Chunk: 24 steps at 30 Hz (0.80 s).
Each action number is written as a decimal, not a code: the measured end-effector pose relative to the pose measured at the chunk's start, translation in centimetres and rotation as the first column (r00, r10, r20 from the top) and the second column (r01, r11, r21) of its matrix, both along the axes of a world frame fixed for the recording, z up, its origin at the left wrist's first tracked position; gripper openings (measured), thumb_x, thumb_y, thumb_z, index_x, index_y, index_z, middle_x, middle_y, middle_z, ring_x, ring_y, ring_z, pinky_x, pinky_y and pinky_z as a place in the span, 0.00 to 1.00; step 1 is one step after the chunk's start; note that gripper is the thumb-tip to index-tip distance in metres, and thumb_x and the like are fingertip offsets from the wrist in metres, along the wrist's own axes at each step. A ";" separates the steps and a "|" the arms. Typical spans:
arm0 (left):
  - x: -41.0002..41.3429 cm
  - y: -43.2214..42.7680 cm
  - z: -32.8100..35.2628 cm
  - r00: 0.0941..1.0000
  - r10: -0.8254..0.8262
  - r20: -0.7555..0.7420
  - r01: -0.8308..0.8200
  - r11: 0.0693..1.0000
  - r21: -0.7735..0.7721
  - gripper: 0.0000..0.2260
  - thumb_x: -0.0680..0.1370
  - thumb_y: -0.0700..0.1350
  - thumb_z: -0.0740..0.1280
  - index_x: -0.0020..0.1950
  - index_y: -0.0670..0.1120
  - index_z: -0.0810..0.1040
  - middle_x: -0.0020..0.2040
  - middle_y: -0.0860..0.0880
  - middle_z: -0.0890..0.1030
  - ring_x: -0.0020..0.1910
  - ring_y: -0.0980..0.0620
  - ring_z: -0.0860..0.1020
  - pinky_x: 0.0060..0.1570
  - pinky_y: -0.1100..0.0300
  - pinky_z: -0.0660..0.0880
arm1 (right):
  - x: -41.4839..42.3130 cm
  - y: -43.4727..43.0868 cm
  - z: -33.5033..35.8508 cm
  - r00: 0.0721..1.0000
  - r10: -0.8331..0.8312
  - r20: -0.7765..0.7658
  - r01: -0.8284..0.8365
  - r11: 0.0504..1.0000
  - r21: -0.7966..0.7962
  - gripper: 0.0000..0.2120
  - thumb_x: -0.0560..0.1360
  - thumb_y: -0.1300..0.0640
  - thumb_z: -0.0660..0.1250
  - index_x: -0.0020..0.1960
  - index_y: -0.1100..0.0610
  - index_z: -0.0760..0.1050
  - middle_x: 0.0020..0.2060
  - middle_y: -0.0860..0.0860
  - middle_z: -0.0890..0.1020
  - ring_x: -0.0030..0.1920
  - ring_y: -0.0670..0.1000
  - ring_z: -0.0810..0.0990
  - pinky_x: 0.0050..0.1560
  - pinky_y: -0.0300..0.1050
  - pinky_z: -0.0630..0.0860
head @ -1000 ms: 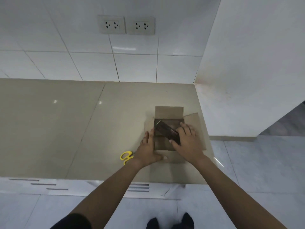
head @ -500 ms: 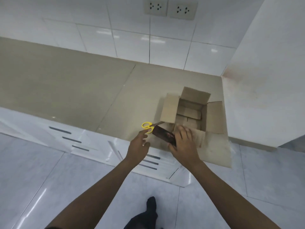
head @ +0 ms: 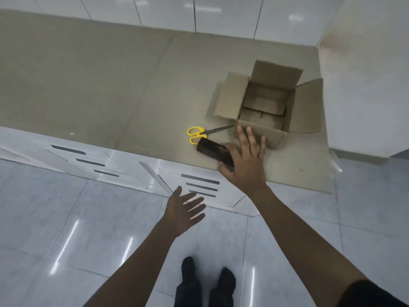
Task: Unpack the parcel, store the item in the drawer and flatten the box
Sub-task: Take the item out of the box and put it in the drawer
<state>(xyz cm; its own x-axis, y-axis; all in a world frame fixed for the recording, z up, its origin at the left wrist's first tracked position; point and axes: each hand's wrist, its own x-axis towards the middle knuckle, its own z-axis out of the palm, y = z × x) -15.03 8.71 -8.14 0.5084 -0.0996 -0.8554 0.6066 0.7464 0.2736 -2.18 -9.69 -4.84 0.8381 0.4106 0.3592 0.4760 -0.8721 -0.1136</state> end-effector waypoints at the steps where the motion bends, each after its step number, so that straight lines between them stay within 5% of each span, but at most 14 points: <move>1: 1.0 -0.2 -1.2 0.999 0.050 -0.020 -0.051 0.998 -0.043 0.26 0.78 0.62 0.60 0.63 0.42 0.76 0.63 0.40 0.79 0.60 0.39 0.77 0.56 0.43 0.75 | 0.2 0.1 -0.3 1.000 -0.011 0.020 0.011 1.000 0.004 0.21 0.70 0.43 0.63 0.58 0.52 0.76 0.75 0.59 0.63 0.76 0.60 0.57 0.72 0.70 0.51; 11: 10.0 -3.1 -9.3 0.946 0.284 -0.157 -0.309 0.936 -0.169 0.35 0.73 0.71 0.53 0.65 0.44 0.70 0.69 0.42 0.68 0.70 0.39 0.67 0.63 0.33 0.67 | 0.7 0.4 -1.9 0.988 -0.035 0.153 0.029 0.999 0.043 0.21 0.72 0.44 0.62 0.59 0.56 0.77 0.73 0.61 0.66 0.75 0.60 0.60 0.71 0.72 0.52; 24: 3.4 -2.1 -10.8 0.977 0.172 -0.122 -0.193 0.962 -0.191 0.38 0.71 0.72 0.60 0.67 0.43 0.72 0.66 0.39 0.75 0.63 0.33 0.73 0.57 0.27 0.70 | 0.3 0.4 -1.1 0.992 -0.057 0.114 0.058 0.998 -0.002 0.21 0.71 0.47 0.63 0.60 0.56 0.77 0.73 0.61 0.67 0.75 0.60 0.61 0.71 0.72 0.52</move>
<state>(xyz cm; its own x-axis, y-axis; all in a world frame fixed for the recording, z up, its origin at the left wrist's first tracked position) -11.64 6.57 -18.98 0.4441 -0.1880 -0.8761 0.4716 0.8804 0.0501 -1.84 -9.29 -5.98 0.8141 0.3654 0.4513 0.4348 -0.8987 -0.0568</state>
